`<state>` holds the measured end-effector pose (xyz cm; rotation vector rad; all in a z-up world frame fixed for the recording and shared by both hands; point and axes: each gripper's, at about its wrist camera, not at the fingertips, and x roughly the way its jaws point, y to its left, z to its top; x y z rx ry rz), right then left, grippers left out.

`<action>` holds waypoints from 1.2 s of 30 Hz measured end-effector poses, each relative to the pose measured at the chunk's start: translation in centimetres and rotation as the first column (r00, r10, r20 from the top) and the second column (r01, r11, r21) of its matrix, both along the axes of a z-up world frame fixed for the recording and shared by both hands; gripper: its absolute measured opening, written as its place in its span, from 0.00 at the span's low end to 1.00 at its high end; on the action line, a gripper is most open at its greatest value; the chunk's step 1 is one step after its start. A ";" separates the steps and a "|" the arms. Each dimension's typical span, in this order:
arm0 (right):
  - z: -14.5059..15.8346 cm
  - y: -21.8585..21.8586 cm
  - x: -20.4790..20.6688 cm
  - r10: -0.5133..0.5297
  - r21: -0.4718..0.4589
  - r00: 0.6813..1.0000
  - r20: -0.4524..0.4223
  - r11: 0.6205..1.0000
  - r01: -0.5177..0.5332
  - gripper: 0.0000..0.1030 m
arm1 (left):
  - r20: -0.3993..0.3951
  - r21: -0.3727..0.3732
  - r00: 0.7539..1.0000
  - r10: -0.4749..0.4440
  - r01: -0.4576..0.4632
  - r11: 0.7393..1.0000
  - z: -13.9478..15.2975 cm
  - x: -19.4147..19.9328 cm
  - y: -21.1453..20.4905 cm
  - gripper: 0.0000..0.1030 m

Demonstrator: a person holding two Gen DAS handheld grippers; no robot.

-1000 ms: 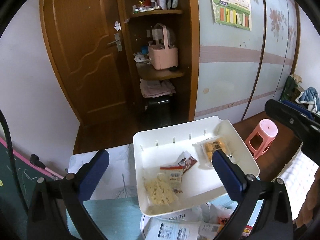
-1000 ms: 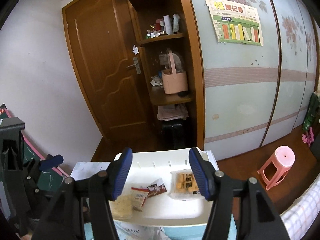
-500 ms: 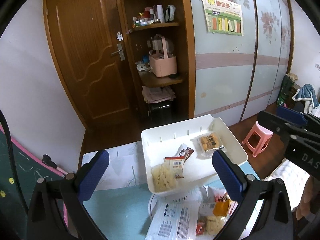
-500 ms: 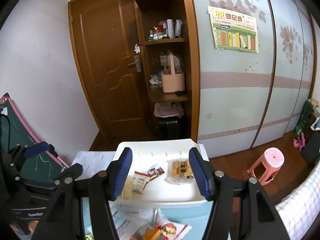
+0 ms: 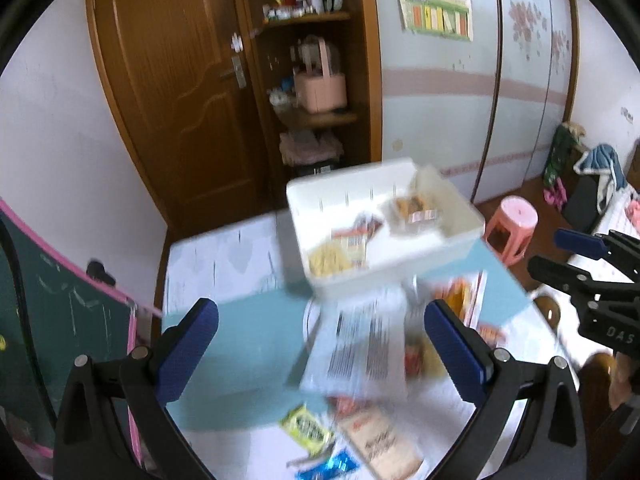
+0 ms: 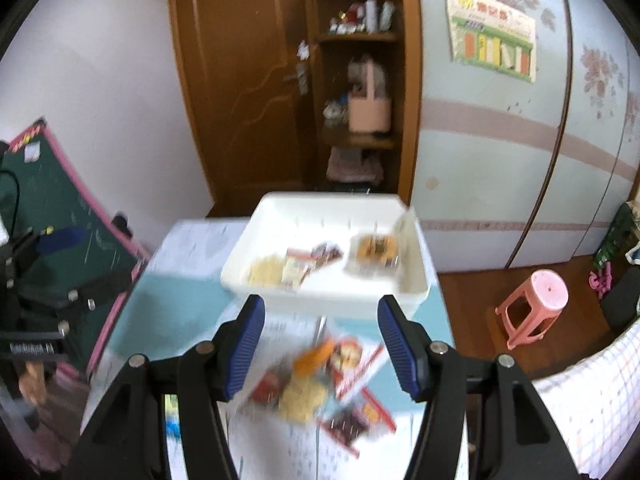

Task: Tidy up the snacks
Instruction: 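Move both tools back toward the remaining snacks, then grasp blue wrapper with left tool while right tool grasps tan cracker bag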

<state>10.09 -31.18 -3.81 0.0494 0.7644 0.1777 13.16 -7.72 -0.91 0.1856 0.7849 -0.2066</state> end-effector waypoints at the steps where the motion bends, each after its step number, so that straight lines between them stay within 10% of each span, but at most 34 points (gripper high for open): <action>1: -0.9 0.3 -0.6 0.016 0.006 1.000 -0.018 1.000 -0.016 0.58 | -0.026 0.000 1.000 -0.004 0.004 1.000 -1.3 -0.7 0.6 0.99; 15: -17.1 11.4 -5.1 0.271 0.037 0.896 -0.351 0.960 -0.276 0.57 | -0.298 0.097 0.947 -0.120 0.155 0.983 -17.2 -7.1 5.4 0.99; 36: -20.8 13.9 -4.4 0.258 -0.071 0.906 -0.337 0.952 -0.298 0.54 | -0.361 0.182 0.890 -0.277 0.359 0.916 -21.0 -7.6 3.1 0.96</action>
